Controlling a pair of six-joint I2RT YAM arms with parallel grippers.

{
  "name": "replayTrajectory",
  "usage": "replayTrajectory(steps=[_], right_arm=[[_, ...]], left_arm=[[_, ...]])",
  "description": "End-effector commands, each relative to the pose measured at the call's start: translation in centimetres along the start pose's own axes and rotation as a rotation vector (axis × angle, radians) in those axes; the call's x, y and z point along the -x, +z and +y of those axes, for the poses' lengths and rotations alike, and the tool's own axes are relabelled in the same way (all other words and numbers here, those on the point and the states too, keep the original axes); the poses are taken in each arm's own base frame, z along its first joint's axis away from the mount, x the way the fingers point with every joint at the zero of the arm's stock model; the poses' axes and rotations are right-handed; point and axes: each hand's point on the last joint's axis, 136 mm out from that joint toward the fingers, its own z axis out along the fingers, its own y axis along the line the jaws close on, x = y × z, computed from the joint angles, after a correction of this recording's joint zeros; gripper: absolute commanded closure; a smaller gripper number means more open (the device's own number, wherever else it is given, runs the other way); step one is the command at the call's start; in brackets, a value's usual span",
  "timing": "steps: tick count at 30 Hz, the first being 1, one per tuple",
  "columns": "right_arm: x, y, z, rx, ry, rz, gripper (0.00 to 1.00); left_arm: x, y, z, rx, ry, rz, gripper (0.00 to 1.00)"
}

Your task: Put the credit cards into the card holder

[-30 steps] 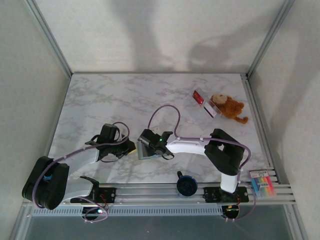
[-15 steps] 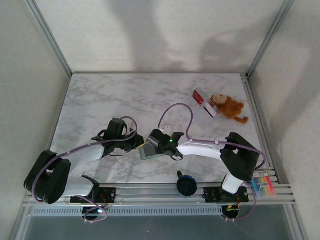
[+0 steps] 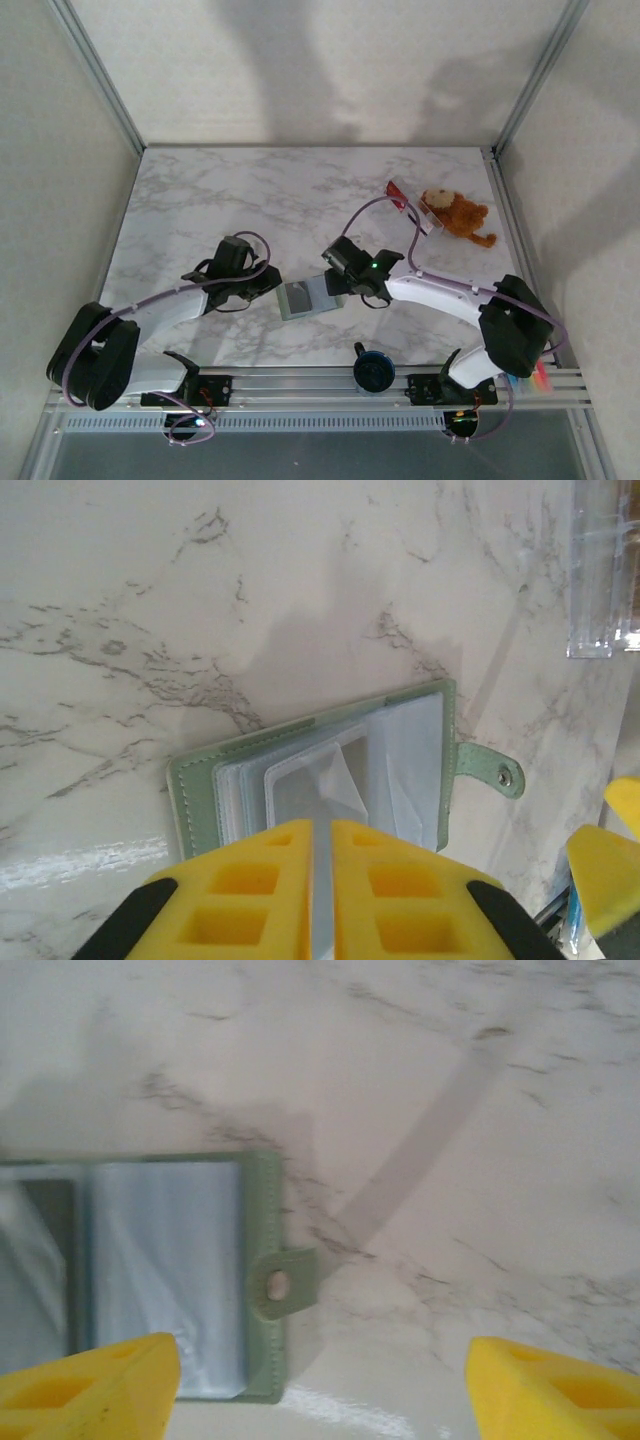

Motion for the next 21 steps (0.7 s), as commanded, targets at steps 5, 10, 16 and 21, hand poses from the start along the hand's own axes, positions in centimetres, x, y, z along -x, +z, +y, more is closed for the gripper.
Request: replayTrajectory(steps=[5, 10, 16, 21], right_arm=[[-1.2, 0.9, 3.8, 0.201, -0.054, 0.11, 0.36], [-2.6, 2.1, 4.9, 0.326, -0.02, 0.197, 0.36], [-4.1, 4.0, 5.6, 0.367, 0.005, 0.268, 0.41], [-4.7, 4.9, 5.1, 0.336, 0.015, 0.286, 0.42]], left_arm=[[-1.2, 0.0, -0.4, -0.039, 0.042, 0.043, 0.86], [-1.2, 0.0, -0.3, -0.024, 0.055, 0.051, 0.86], [-2.3, 1.1, -0.4, -0.058, 0.047, 0.111, 0.87], [-2.7, 1.3, 0.1, -0.04, 0.05, 0.119, 0.87]])
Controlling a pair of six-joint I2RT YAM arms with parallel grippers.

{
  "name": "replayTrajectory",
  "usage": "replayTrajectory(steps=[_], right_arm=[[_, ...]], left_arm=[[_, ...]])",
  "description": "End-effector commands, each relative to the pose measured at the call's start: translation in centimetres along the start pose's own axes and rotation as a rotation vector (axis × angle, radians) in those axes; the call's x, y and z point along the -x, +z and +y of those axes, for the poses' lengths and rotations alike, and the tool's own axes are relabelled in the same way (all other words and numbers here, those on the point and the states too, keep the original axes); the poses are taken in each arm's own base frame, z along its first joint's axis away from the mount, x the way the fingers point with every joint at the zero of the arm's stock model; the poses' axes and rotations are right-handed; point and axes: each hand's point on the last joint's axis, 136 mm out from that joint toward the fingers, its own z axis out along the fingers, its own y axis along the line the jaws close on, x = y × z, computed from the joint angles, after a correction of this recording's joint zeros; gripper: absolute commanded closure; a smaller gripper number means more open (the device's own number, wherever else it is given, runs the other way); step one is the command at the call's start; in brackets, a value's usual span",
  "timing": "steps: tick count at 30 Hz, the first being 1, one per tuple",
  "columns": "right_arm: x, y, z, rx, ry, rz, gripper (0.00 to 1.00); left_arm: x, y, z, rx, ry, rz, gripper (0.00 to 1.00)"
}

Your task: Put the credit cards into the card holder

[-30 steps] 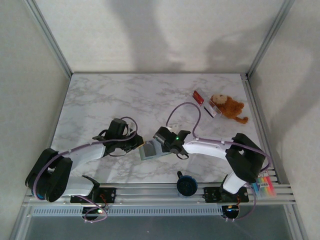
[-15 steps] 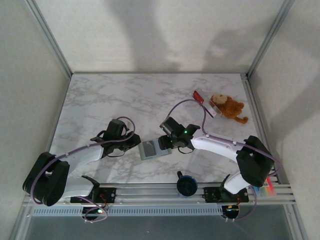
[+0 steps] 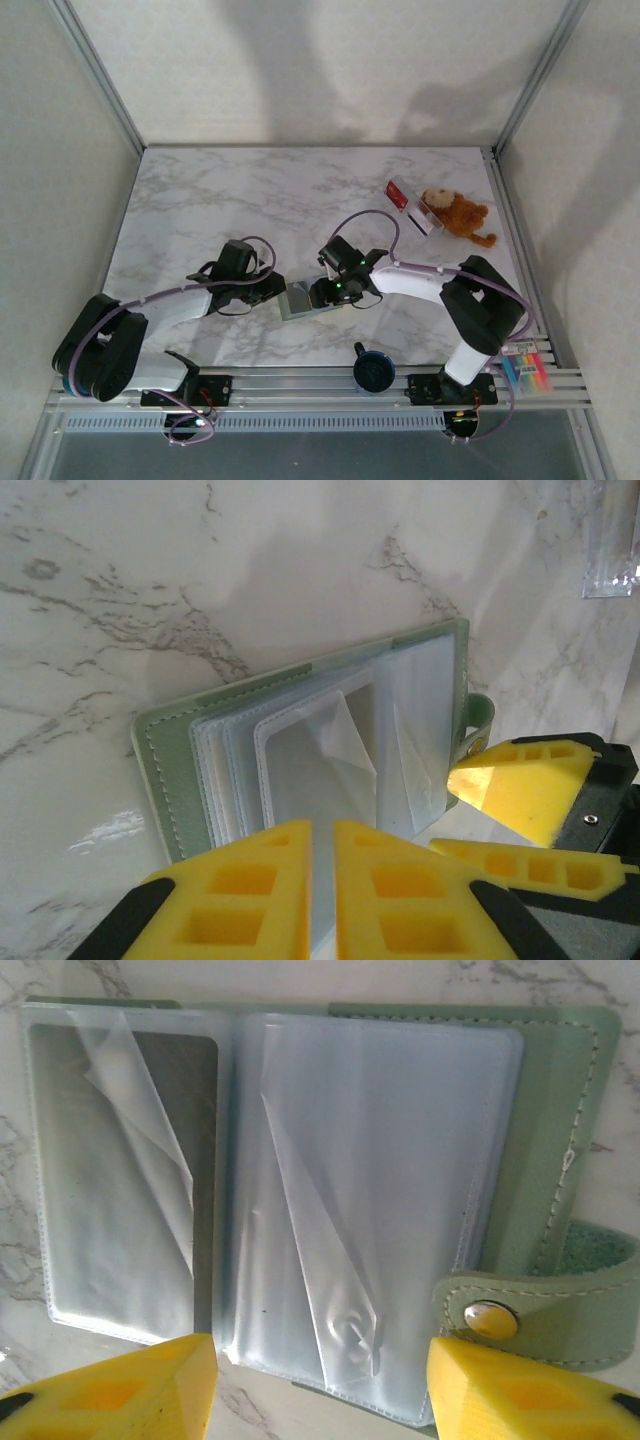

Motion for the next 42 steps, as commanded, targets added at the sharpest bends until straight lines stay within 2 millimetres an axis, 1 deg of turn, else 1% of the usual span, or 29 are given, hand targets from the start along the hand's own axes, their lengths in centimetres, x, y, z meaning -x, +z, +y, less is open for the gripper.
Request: replayTrajectory(steps=[1, 2, 4, 7, 9, 13, 18, 23, 27, 29, 36, 39, 42], right_arm=[[-0.4, 0.7, -0.7, -0.009, 0.019, 0.019, 0.42], [-0.5, 0.8, -0.9, -0.02, 0.022, 0.022, 0.41], [-0.6, 1.0, -1.2, -0.03, 0.027, 0.024, 0.35], [-0.8, 1.0, -1.0, -0.007, 0.029, 0.024, 0.35], [-1.0, 1.2, -0.6, 0.019, 0.033, 0.028, 0.35], [-1.0, 1.2, 0.8, 0.104, 0.037, 0.03, 0.39], [-0.9, 1.6, 1.2, 0.129, 0.042, 0.033, 0.4], [-0.4, 1.2, 2.9, 0.215, 0.037, 0.016, 0.4], [0.2, 0.2, 4.4, 0.277, 0.021, -0.004, 0.4], [0.4, -0.1, 4.8, 0.295, 0.011, -0.014, 0.41], [0.4, -0.1, 5.9, 0.335, -0.009, -0.009, 0.46], [0.3, -0.3, 6.4, 0.344, -0.018, -0.007, 0.47], [0.3, -0.6, 7.4, 0.379, -0.044, -0.015, 0.46]], left_arm=[[-0.5, 0.3, 0.1, -0.004, 0.027, 0.016, 0.88], [-0.5, 0.3, 0.2, 0.001, 0.025, 0.018, 0.88], [-0.6, 0.5, 0.5, 0.008, 0.015, 0.022, 0.89], [-0.7, 0.7, 0.9, 0.013, 0.009, 0.019, 0.89], [-0.9, 0.9, 1.2, 0.022, 0.002, 0.026, 0.9], [-1.1, 1.2, 1.5, 0.018, -0.005, 0.031, 0.91], [-1.4, 1.6, 2.1, 0.025, -0.02, 0.043, 0.93], [-1.4, 1.5, 2.1, 0.027, -0.02, 0.039, 0.93], [-1.2, 1.2, 1.8, 0.022, -0.016, 0.032, 0.94], [-1.0, 1.1, 1.8, 0.033, -0.007, 0.025, 0.94], [-0.6, 0.7, 1.6, 0.036, -0.018, 0.013, 0.94], [-0.3, 0.2, 1.5, 0.03, -0.032, -0.005, 0.94], [0.2, -0.5, 1.3, 0.023, -0.038, -0.025, 0.94]])
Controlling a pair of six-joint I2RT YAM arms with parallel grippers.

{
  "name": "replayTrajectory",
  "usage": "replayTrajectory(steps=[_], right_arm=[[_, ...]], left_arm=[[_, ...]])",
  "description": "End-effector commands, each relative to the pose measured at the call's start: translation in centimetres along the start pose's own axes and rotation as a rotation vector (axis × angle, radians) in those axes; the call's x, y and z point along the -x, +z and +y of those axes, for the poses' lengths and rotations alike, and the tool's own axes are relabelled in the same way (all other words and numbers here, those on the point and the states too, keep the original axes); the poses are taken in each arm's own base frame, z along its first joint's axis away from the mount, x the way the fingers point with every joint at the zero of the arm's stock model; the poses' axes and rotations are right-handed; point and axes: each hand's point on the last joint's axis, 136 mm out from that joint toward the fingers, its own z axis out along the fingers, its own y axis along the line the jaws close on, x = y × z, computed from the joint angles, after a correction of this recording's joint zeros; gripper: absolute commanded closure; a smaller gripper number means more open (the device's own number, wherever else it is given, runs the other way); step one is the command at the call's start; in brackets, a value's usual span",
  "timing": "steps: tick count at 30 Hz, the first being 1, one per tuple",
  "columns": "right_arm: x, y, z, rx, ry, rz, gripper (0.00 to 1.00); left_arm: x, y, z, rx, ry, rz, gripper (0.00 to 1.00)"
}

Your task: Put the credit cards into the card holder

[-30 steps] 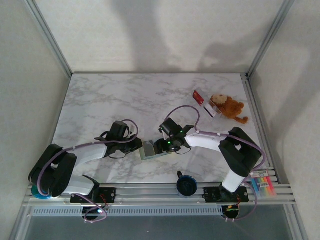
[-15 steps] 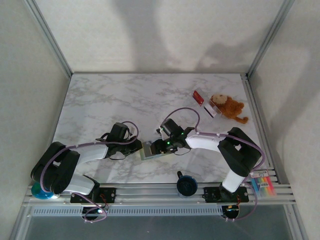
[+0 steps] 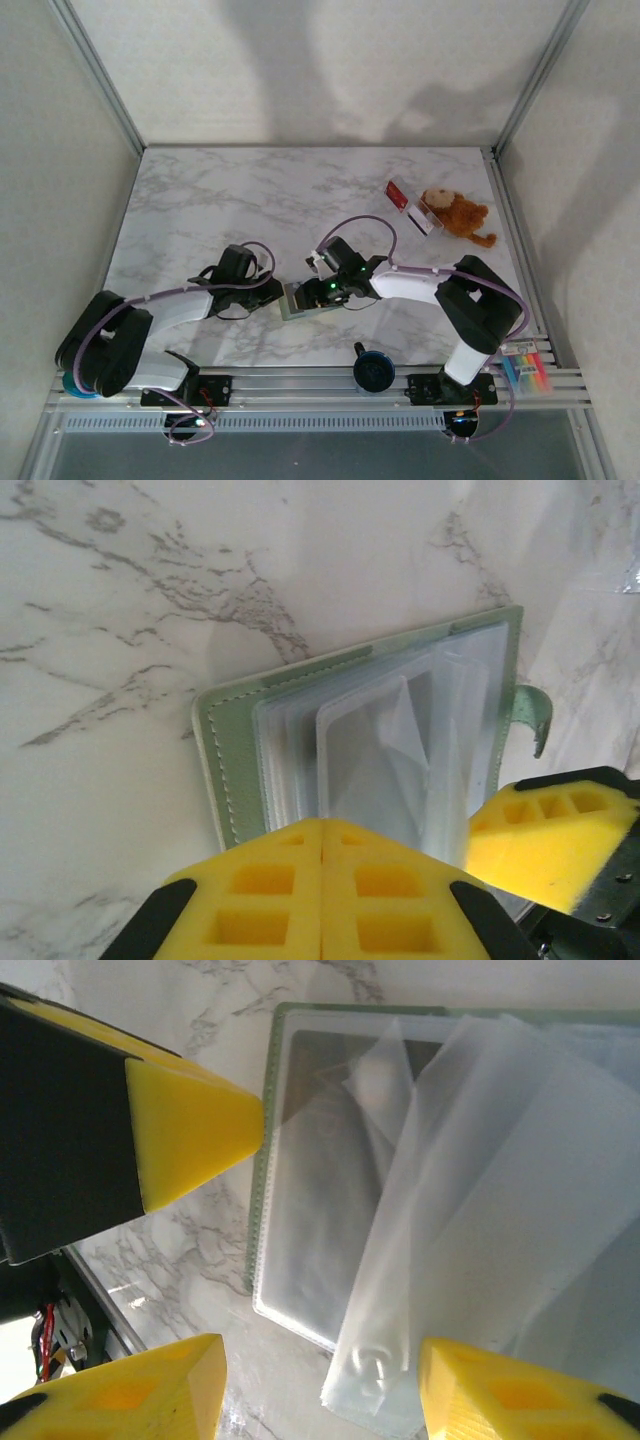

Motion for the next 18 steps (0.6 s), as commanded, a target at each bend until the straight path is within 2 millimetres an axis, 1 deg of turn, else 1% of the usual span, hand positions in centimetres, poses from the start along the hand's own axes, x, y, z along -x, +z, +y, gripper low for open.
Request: replayTrajectory(steps=[1, 7, 14, 18], right_arm=[[0.2, -0.2, 2.1, 0.071, -0.034, -0.005, 0.45], [0.6, 0.7, 4.1, 0.149, -0.065, 0.002, 0.42], [2.1, 1.9, 6.4, 0.218, -0.097, -0.006, 0.4], [3.0, 1.8, 8.3, 0.268, -0.115, -0.011, 0.39]], left_arm=[[0.9, -1.1, -0.2, -0.003, -0.02, -0.038, 0.94], [1.9, -2.5, 0.0, -0.032, -0.059, -0.087, 0.94], [1.9, -2.6, -0.6, -0.074, -0.061, -0.072, 0.93], [2.4, -2.8, -0.7, -0.078, -0.068, -0.085, 0.93]])
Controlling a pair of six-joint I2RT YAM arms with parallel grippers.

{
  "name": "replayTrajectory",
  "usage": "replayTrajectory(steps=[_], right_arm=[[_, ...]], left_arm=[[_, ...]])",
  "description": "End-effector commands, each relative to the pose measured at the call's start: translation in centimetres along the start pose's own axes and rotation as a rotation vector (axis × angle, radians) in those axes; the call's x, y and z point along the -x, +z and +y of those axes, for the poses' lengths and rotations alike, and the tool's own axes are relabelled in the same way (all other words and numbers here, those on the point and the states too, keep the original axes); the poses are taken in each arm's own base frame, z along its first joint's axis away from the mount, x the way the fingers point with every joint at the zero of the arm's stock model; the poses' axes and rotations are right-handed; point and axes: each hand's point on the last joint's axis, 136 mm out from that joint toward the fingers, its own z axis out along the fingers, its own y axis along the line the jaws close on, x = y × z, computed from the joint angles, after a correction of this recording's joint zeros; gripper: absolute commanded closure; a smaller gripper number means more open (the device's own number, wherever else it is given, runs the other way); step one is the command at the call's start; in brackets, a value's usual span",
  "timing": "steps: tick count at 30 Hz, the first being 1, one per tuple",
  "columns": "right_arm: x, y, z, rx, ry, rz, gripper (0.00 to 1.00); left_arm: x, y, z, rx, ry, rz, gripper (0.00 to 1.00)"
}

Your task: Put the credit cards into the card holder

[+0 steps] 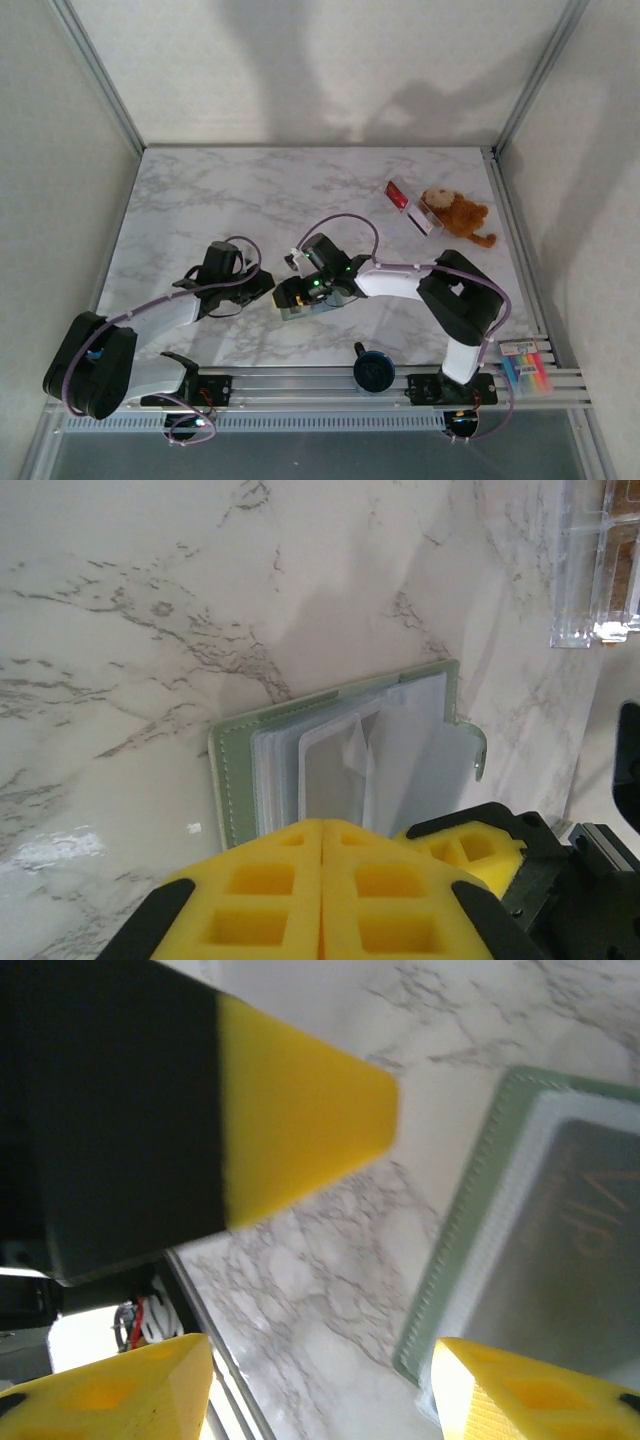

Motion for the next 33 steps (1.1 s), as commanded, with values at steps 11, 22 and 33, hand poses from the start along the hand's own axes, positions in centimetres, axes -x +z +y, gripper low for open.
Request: replayTrajectory(steps=[11, 22, 33], right_arm=[[3.7, -5.4, 9.1, 0.179, -0.145, -0.109, 0.31], [3.3, -18.7, -5.0, -0.506, 0.029, -0.36, 0.21], [2.0, -14.0, -4.6, -0.259, 0.044, -0.237, 0.51]], left_arm=[[1.3, 0.0, 1.0, -0.001, -0.058, -0.026, 0.94], [2.4, -0.9, 1.6, 0.069, -0.017, -0.099, 0.73], [2.6, -0.5, 1.6, 0.092, 0.018, -0.108, 0.71]])
